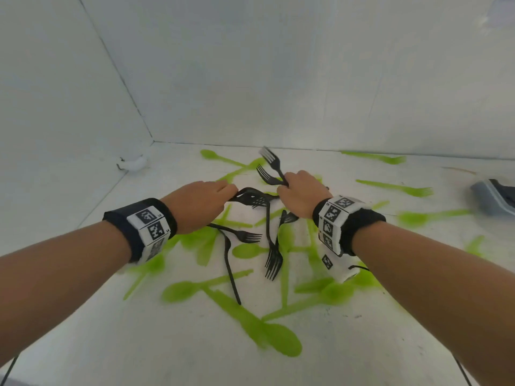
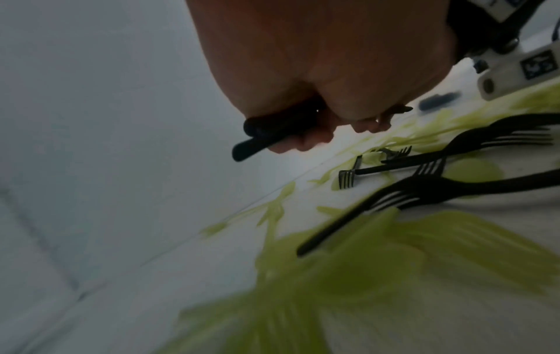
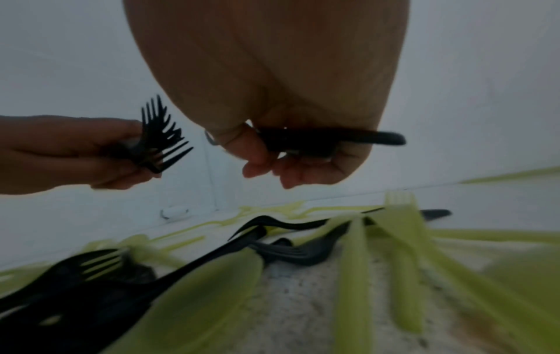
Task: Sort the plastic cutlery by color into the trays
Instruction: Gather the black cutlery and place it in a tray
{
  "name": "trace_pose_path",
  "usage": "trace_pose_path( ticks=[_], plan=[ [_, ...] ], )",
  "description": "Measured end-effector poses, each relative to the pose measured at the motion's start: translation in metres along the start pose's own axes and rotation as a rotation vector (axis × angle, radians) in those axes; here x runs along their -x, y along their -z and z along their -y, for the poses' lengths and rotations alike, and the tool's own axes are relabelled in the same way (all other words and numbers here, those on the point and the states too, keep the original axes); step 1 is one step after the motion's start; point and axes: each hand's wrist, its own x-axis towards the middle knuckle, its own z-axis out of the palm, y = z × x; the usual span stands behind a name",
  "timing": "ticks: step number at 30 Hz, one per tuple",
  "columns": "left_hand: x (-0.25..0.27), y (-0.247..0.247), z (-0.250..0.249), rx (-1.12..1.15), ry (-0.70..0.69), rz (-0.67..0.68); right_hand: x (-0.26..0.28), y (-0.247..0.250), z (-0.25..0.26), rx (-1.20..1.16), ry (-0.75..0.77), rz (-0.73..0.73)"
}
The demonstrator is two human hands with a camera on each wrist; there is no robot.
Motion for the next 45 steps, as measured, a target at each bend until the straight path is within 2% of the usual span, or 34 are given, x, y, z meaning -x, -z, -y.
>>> trace_pose_path(
  ticks=[3, 6, 8, 10, 13, 16, 19, 22, 25, 28, 32, 37, 41, 43, 45],
  plan=[
    [0.039, -0.003, -0.003, 0.147, 0.160, 0.033, 0.004, -0.009, 0.016, 0.090, 0.138, 0.108],
    [0.075, -0.008, -0.006, 0.152, 0.233, 0.028, 0.010, -0.010, 0.026, 0.173, 0.260, 0.244],
    [0.093, -0.013, -0.008, 0.147, 0.293, 0.064, 0.014, -0.008, 0.030, 0.317, 0.331, 0.393],
    [0.108, -0.019, -0.010, 0.161, 0.306, 0.043, 0.017, -0.009, 0.031, 0.448, 0.374, 0.473],
    [0.125, -0.023, -0.019, 0.212, 0.343, -0.005, 0.017, -0.013, 0.030, 0.497, 0.400, 0.423],
    [0.133, -0.021, -0.033, 0.220, 0.389, 0.036, 0.017, -0.016, 0.033, 0.515, 0.423, 0.396],
    [0.125, -0.019, -0.047, 0.251, 0.403, 0.007, 0.018, -0.017, 0.031, 0.495, 0.407, 0.357],
    [0.104, -0.022, -0.057, 0.400, 0.482, -0.029, 0.021, -0.016, 0.032, 0.430, 0.415, 0.326],
    [0.080, -0.023, -0.060, 0.537, 0.531, 0.089, 0.024, -0.012, 0.033, 0.357, 0.385, 0.240],
    [0.067, -0.022, -0.062, 0.588, 0.529, 0.218, 0.024, -0.008, 0.030, 0.397, 0.232, 0.111],
    [0.061, -0.029, -0.059, 0.620, 0.492, 0.266, 0.020, -0.018, 0.044, 0.358, 0.129, 0.030],
    [0.074, -0.028, -0.046, 0.833, 0.478, 0.188, 0.004, -0.049, 0.074, 0.348, 0.099, 0.016],
    [0.105, -0.023, -0.022, 0.918, 0.453, 0.098, -0.008, -0.070, 0.092, 0.399, 0.005, 0.017],
    [0.125, -0.023, -0.005, 0.986, 0.480, 0.049, -0.013, -0.077, 0.099, 0.433, -0.040, 0.042],
    [0.145, -0.027, 0.010, 1.036, 0.526, 0.054, -0.015, -0.082, 0.103, 0.469, -0.070, 0.063]
  ],
)
